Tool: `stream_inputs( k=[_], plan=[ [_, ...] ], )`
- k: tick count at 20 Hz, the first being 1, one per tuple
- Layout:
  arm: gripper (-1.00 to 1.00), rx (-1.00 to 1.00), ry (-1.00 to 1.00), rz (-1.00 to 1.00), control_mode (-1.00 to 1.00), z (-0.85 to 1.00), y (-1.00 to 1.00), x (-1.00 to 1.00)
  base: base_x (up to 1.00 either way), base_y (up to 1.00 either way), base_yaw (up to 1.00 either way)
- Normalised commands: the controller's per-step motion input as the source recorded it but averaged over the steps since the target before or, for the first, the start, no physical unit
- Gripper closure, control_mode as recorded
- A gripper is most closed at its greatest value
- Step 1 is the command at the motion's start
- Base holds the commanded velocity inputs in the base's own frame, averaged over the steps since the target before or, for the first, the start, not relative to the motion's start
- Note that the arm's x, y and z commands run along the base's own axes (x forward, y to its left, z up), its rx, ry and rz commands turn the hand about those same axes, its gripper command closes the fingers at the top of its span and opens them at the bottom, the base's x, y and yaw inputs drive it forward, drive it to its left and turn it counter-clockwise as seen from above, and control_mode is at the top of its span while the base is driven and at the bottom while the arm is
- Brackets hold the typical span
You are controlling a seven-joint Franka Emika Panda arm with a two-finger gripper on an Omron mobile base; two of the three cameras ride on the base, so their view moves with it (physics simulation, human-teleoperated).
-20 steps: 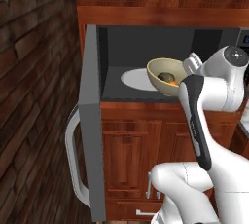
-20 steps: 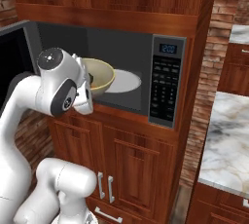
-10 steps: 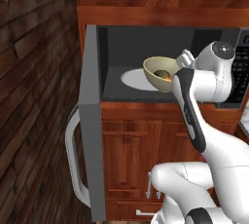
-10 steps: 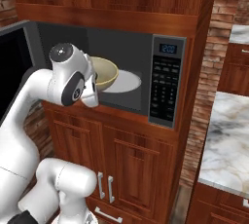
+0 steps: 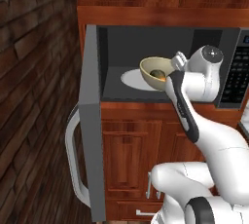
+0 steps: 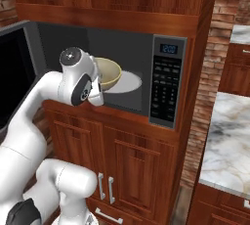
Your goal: Place the bowl containing the squash and carrot in the microwave. Close the microwave door and press the start button to microwave the meal.
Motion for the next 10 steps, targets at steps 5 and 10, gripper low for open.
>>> stream_inputs(
  k=[5, 10],
  plan=[
    [1.00, -0.01, 0.00, -0.03, -1.00, -0.30, 0.00, 0.44, 0.00, 0.00, 0.00],
    [1.00, -0.01, 0.00, -0.03, -1.00, -0.23, 0.00, 0.45, 0.00, 0.00, 0.00]
  ],
)
